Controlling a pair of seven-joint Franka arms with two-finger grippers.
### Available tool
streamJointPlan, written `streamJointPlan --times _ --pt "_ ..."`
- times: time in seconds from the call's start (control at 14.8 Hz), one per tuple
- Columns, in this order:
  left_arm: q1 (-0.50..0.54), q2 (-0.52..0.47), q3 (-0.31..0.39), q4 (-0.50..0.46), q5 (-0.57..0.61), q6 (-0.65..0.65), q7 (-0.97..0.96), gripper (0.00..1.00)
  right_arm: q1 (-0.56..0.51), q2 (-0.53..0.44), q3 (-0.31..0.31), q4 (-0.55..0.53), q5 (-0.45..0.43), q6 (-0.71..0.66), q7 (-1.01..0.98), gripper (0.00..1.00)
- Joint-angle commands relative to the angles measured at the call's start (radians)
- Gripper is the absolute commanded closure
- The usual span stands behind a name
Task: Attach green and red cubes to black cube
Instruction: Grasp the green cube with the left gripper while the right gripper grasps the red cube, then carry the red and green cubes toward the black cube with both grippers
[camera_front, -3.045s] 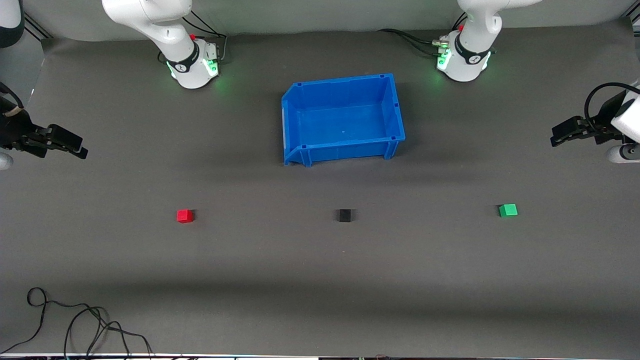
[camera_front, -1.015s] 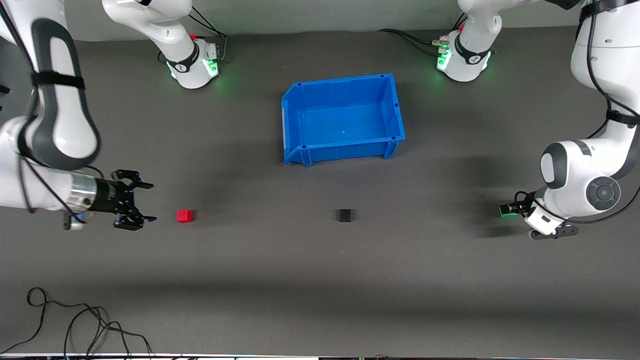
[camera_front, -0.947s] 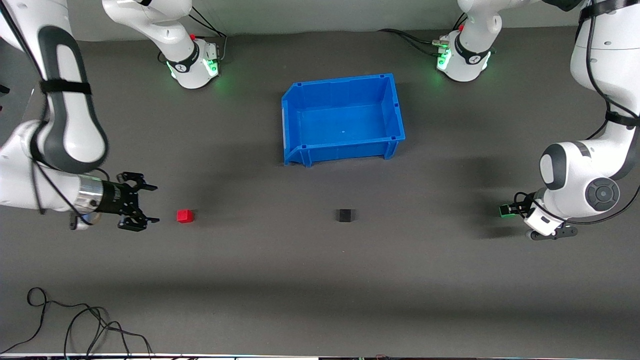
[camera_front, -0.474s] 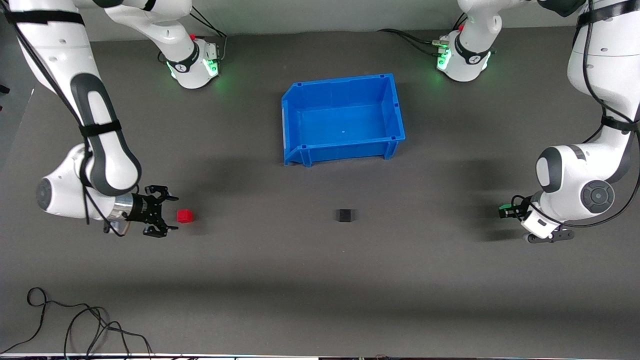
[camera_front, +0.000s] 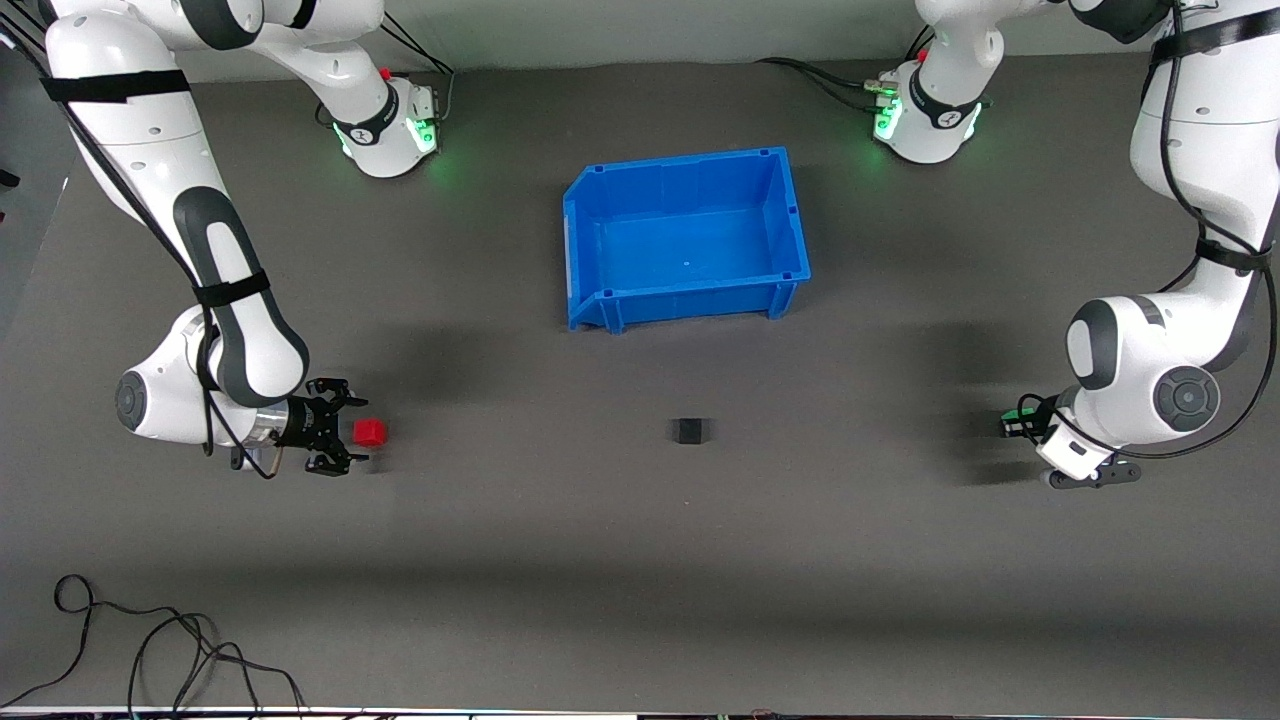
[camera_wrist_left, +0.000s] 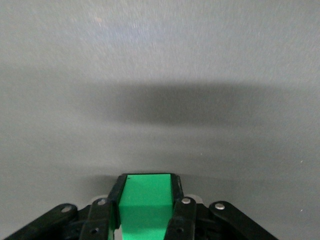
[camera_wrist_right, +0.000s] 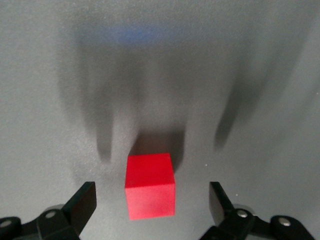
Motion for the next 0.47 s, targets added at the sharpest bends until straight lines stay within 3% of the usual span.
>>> streamJointPlan --times 0.0,0.14,0.2,0.27,0.41 --pt "-0.009 -0.002 0.003 0.065 -0.006 -0.067 -0.011 1.00 -0.017 0.004 -0.001 -0.004 0.032 0.015 -0.048 0.03" --pt "-0.020 -0.007 0.002 0.136 -0.093 -0.166 -0.103 1.00 -0.020 0.006 -0.001 -0.006 0.032 0.015 -0.068 0.29" --pt "-0.038 -0.007 -0.001 0.171 -0.107 -0.215 -0.166 1.00 -0.020 0.006 -0.001 -0.006 0.032 0.013 -0.068 0.37" --pt "-0.061 -0.007 -0.001 0.199 -0.109 -0.242 -0.256 1.00 -0.020 0.004 -0.001 -0.004 0.034 0.010 -0.066 0.44" --pt "-0.115 0.001 -0.008 0.242 -0.124 -0.257 -0.530 1.00 -0.019 0.001 0.001 -0.004 0.034 0.009 -0.062 0.45"
